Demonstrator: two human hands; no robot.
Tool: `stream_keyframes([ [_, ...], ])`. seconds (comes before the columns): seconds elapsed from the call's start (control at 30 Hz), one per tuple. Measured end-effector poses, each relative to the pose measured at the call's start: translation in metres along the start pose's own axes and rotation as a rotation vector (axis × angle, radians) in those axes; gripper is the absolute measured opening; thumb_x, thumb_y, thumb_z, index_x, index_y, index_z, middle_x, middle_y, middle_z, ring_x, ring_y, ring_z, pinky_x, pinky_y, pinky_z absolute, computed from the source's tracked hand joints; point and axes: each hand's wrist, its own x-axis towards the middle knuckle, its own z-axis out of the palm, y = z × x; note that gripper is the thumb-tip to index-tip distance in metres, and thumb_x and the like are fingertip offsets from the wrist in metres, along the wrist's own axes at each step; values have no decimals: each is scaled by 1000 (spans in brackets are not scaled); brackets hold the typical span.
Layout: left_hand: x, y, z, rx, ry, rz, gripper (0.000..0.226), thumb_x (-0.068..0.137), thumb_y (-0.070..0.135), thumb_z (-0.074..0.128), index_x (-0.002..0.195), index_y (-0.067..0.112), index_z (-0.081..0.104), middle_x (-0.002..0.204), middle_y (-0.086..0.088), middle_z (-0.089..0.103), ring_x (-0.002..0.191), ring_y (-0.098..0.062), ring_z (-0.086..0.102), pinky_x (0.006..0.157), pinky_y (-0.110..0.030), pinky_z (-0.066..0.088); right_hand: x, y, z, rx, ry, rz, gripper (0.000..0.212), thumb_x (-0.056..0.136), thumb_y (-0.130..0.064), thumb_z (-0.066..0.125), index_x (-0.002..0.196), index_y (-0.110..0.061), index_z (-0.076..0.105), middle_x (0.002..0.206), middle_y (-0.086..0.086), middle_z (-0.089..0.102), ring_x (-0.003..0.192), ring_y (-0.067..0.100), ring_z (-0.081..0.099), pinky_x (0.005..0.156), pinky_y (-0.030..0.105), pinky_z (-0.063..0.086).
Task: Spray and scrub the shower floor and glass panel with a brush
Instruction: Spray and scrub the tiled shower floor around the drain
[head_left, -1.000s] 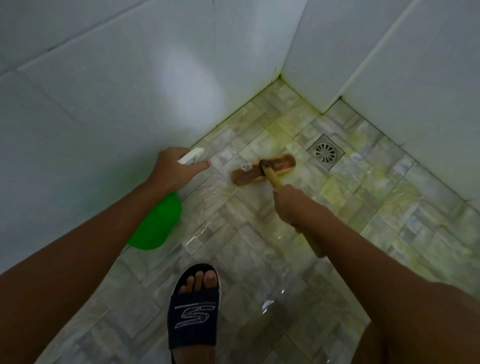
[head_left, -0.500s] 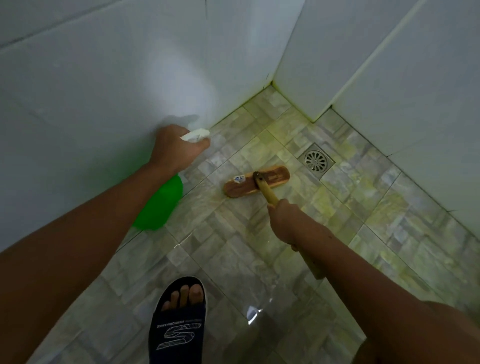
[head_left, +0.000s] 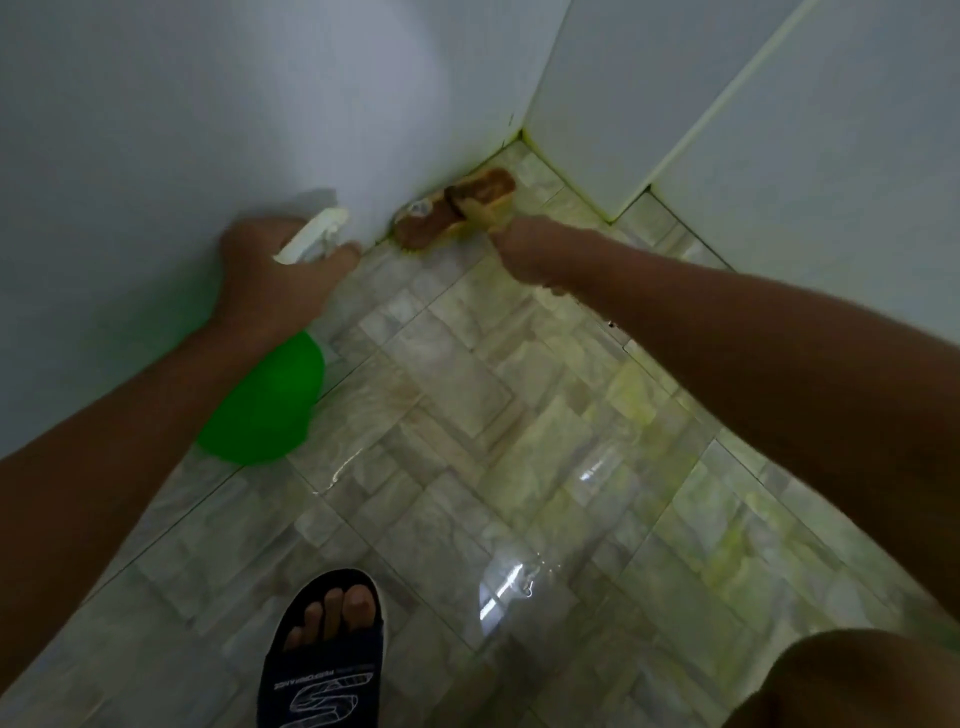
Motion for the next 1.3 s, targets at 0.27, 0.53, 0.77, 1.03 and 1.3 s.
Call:
stream_keyframes([
  [0.27, 12, 10, 27, 11, -130, -5, 65, 79, 49, 81, 76, -12, 61, 72, -35, 62, 59, -23, 58, 57, -51, 55, 22, 49, -25, 102, 85, 131, 41, 107, -27, 28, 131, 0, 47, 106, 20, 59, 95, 39, 63, 72, 41, 51],
  [0.53, 18, 7, 31, -10, -166, 14, 72, 73, 57, 75, 68, -11, 51, 60, -12, 45, 57, -21, 52, 55, -52, 54, -28, 106, 12, -93, -60, 142, 52, 104, -50, 22, 105, -5, 50, 96, 16, 62, 60, 26, 64, 37, 25, 41],
  [0.77, 18, 7, 36, -7, -175, 53, 78, 69, 68, 69, 66, -8, 52, 56, -16, 46, 56, -20, 52, 57, -52, 55, 35, 41, -31, 10, -4, 143, 38, 108, -20, 28, 141, -6, 39, 106, 18, 54, 69, 30, 60, 53, 37, 54],
  [1.03, 18, 4, 34, -6, -151, 73, 73, 71, 61, 73, 62, -6, 47, 57, -10, 42, 56, -19, 49, 55, -34, 38, -43, 116, 14, -152, -147, 114, 54, 100, -57, 24, 111, -11, 49, 94, 9, 55, 63, 29, 67, 45, 37, 56],
  [1.3, 17, 0, 37, 10, -144, 125, 70, 68, 68, 67, 56, 3, 41, 55, -9, 43, 53, -18, 43, 54, -34, 36, 51, 51, -37, -29, 2, 98, 40, 108, -20, 27, 145, -12, 37, 96, 16, 47, 66, 28, 59, 54, 38, 57],
])
